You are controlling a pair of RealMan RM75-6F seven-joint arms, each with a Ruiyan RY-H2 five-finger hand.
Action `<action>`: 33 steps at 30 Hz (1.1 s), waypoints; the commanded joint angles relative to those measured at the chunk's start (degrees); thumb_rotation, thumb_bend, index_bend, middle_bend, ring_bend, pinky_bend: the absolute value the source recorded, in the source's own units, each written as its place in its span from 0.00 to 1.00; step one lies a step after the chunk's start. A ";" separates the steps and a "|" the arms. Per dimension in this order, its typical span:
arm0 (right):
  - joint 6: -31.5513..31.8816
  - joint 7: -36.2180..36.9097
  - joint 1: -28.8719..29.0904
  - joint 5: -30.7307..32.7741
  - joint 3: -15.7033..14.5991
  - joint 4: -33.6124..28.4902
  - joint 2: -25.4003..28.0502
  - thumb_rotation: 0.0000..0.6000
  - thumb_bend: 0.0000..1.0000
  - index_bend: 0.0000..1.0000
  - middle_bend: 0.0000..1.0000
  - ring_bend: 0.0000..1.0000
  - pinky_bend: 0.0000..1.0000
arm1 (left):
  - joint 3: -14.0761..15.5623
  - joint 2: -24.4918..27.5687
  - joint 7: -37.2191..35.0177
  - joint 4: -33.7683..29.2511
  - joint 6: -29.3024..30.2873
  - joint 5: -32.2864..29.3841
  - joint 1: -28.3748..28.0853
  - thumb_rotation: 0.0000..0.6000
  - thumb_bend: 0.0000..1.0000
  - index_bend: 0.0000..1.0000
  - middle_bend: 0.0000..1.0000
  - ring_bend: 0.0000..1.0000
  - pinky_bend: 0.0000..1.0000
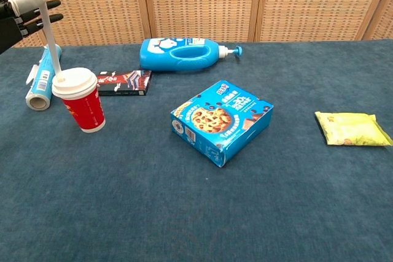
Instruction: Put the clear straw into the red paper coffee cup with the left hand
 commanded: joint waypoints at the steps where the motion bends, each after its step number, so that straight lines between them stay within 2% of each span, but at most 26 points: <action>1: -0.03 0.01 0.01 0.02 -0.01 0.02 0.01 1.00 0.00 0.00 0.00 0.00 0.00 | 0.25 -0.64 -0.03 0.75 -0.32 -0.07 0.03 1.00 0.52 0.63 0.00 0.00 0.00; 12: -0.83 0.12 0.32 0.35 -0.11 0.30 -0.15 1.00 0.00 0.00 0.00 0.00 0.00 | 1.48 -3.17 3.28 4.26 -0.65 -0.14 0.74 1.00 0.56 0.63 0.00 0.00 0.00; 13: -0.87 0.13 0.36 0.32 -0.12 0.28 -0.17 1.00 0.00 0.00 0.00 0.00 0.00 | 1.65 -3.37 3.28 4.61 -0.77 -0.13 0.84 1.00 0.56 0.60 0.00 0.00 0.00; 14: -0.91 0.16 0.36 0.36 -0.13 0.30 -0.18 1.00 0.00 0.00 0.00 0.00 0.00 | 1.79 -3.47 3.35 4.91 -0.86 -0.07 0.88 1.00 0.56 0.55 0.00 0.00 0.00; 15: -0.98 0.17 0.38 0.43 -0.13 0.34 -0.20 1.00 0.00 0.00 0.00 0.00 0.00 | 2.16 -3.45 3.38 5.28 -1.01 0.28 0.85 1.00 0.52 0.44 0.00 0.00 0.00; 16: -1.04 0.18 0.40 0.48 -0.12 0.35 -0.21 1.00 0.00 0.00 0.00 0.00 0.00 | 2.64 -3.26 3.33 5.49 -1.15 0.82 0.78 1.00 0.47 0.31 0.00 0.00 0.00; 18: -1.10 0.17 0.44 0.55 -0.11 0.38 -0.22 1.00 0.00 0.00 0.00 0.00 0.00 | 3.78 -2.58 3.05 5.85 -1.38 2.15 0.58 1.00 0.36 0.13 0.00 0.00 0.00; 19: -1.14 0.15 0.46 0.55 -0.11 0.39 -0.22 1.00 0.00 0.00 0.00 0.00 0.00 | 4.03 -2.34 2.98 5.91 -1.38 2.47 0.52 1.00 0.33 0.06 0.00 0.00 0.00; 21: -1.18 0.10 0.50 0.49 -0.16 0.39 -0.25 1.00 0.00 0.00 0.00 0.00 0.00 | 4.47 -1.77 3.32 5.94 -1.23 3.06 0.42 1.00 0.31 0.00 0.00 0.00 0.00; 28: -1.03 0.31 0.50 -0.09 -0.41 0.19 -0.08 1.00 0.00 0.00 0.00 0.00 0.00 | 4.89 0.24 4.38 3.57 1.34 3.74 1.46 1.00 0.30 0.00 0.00 0.00 0.00; 33: -0.36 0.48 0.28 -0.95 -0.69 -0.29 0.17 1.00 0.00 0.00 0.00 0.00 0.00 | 4.48 4.00 7.24 -0.57 6.34 4.66 3.07 1.00 0.29 0.00 0.00 0.00 0.00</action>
